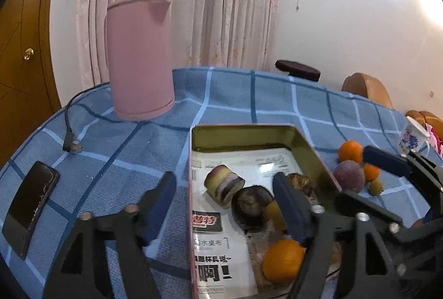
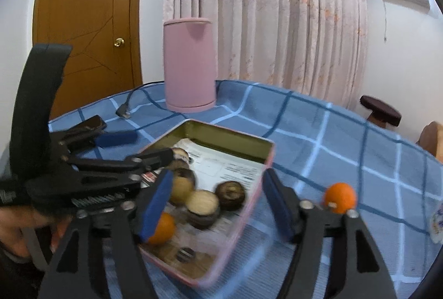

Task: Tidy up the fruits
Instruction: 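Grasp the purple root with the left tool while the right tool grasps a small brown fruit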

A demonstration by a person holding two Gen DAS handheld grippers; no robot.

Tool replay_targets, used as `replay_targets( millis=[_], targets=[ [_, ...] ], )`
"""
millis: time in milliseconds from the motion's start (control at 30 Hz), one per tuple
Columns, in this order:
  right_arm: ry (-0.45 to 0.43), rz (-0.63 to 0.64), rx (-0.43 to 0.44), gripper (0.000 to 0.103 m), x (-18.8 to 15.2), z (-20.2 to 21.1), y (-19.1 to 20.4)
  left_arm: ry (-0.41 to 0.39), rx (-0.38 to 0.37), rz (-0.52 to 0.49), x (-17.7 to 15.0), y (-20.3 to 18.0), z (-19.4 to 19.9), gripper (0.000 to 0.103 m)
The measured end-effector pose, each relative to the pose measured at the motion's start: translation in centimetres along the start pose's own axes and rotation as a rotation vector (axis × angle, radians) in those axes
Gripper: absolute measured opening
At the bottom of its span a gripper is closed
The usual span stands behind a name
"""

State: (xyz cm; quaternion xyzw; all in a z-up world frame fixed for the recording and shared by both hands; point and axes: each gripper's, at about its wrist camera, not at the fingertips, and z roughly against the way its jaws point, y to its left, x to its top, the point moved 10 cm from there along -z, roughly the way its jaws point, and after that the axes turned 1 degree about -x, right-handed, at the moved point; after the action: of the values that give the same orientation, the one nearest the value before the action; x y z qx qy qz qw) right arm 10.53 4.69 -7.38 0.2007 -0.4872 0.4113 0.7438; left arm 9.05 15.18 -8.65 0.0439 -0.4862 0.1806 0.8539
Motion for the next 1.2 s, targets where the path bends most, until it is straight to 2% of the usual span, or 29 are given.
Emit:
replay_targets(
  millis=[100, 233, 367, 567, 867, 900, 967, 1067, 1200],
  targets=[
    [-0.002, -0.028, -0.075, 0.079, -1.0, 1.8, -3.6, -0.014, -0.024, -0.013, 0.3, -1.3, 0.6, 0.075],
    [0.026, -0.134, -0.186, 0.082, -2.8, 3.9, -10.1, -0.016, -0.060, -0.050, 0.2, -4.0, 0.8, 0.075],
    [0.064, -0.254, -0.245, 0.083, -4.6, 4.9, -14.6, -0.004, -0.087, -0.086, -0.2, -6.4, 0.5, 0.075],
    [0.156, -0.264, -0.210, 0.080, -6.1, 2.9, -14.3, 0.007, -0.114, -0.122, -0.5, -9.0, 0.3, 0.075],
    [0.309, -0.260, -0.131, 0.057, -8.3, -0.4, -12.7, 0.013, -0.150, -0.182, -0.9, -12.4, -0.2, 0.075],
    [0.332, -0.261, -0.130, 0.053, -8.7, -0.7, -12.7, 0.017, -0.152, -0.182, -0.9, -12.6, -0.3, 0.075],
    [0.362, -0.266, -0.109, 0.030, -9.2, -1.3, -12.5, 0.024, -0.160, -0.186, -1.0, -13.1, -0.6, 0.075],
    [0.325, -0.275, -0.102, 0.030, -8.8, -0.6, -12.7, 0.030, -0.165, -0.201, -1.1, -14.0, -1.0, 0.075],
    [0.248, -0.322, -0.145, 0.030, -8.3, 1.1, -14.0, 0.039, -0.178, -0.237, -1.3, -15.8, -1.3, 0.075]
  ],
)
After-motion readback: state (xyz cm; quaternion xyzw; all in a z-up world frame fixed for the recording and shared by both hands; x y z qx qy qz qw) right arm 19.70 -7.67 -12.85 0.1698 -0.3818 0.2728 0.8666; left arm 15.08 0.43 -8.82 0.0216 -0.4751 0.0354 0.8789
